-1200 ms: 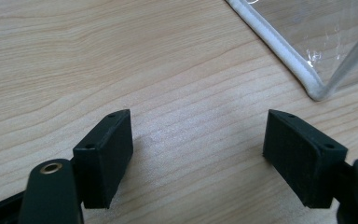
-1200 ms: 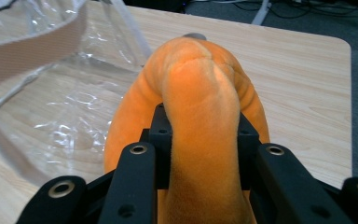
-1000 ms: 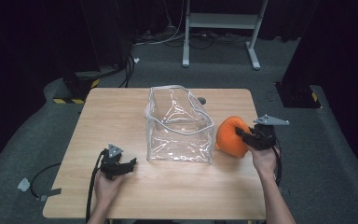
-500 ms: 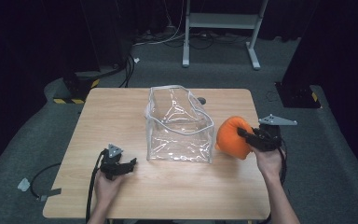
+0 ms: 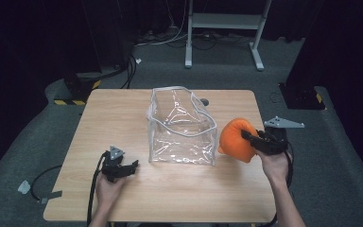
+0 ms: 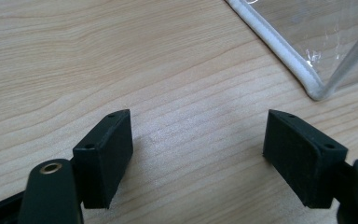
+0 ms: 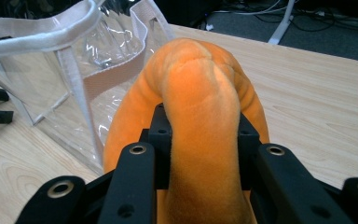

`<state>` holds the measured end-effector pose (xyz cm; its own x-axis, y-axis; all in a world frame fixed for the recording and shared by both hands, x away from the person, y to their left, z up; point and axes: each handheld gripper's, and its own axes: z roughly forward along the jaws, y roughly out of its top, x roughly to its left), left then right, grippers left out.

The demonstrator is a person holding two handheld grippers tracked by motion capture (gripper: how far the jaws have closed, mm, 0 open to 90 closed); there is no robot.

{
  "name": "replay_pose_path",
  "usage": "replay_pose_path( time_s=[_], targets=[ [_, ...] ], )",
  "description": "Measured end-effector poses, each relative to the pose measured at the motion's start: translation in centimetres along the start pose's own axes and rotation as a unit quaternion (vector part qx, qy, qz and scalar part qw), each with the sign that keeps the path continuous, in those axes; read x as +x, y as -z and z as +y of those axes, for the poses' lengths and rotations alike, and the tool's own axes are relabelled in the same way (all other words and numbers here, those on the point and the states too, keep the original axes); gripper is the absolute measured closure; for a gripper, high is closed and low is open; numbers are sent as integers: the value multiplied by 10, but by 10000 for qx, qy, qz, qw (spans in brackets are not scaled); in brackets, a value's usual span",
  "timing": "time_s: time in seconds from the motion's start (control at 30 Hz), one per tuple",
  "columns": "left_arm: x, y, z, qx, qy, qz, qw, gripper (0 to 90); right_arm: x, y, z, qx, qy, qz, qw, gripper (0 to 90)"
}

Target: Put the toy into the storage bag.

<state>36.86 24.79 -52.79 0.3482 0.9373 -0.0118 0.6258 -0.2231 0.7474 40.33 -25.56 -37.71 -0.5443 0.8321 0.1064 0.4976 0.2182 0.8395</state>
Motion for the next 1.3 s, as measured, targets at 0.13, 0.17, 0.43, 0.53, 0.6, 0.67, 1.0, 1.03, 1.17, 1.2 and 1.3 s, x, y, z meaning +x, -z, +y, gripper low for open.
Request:
replay_pose_path(
  time_s=[0.13,0.17,0.43,0.53,0.6,0.67,1.0,1.03,1.17,1.2,1.3],
  targets=[
    [0,0,0,1,1,0,10000,240,0,3,1,4,31,-17,10000,692],
    [0,0,0,0,2,-1,10000,240,1,4,3,-1,27,-14,10000,692],
    [0,0,0,11,-6,5,10000,238,3,13,7,-79,85,-17,9999,688],
    [0,0,0,16,-21,2,10000,238,3,17,9,-97,72,-7,9999,688],
    [0,0,0,23,-24,4,10000,237,4,20,10,-112,105,-9,9999,688],
    [0,0,0,24,-24,5,10000,237,5,22,11,-135,116,1,9998,688],
    [0,0,0,18,-25,5,10000,237,11,30,22,-204,224,10,9995,687],
    [0,0,0,18,-24,5,10000,237,12,31,23,-200,225,18,9995,687],
    [0,0,0,19,-26,2,10000,237,13,32,26,-190,256,14,9995,687],
    [0,0,0,19,-26,4,10000,237,13,32,28,-195,238,31,9995,687],
    [0,0,0,19,-27,4,10000,237,13,33,30,-201,231,51,9995,687]
  ],
)
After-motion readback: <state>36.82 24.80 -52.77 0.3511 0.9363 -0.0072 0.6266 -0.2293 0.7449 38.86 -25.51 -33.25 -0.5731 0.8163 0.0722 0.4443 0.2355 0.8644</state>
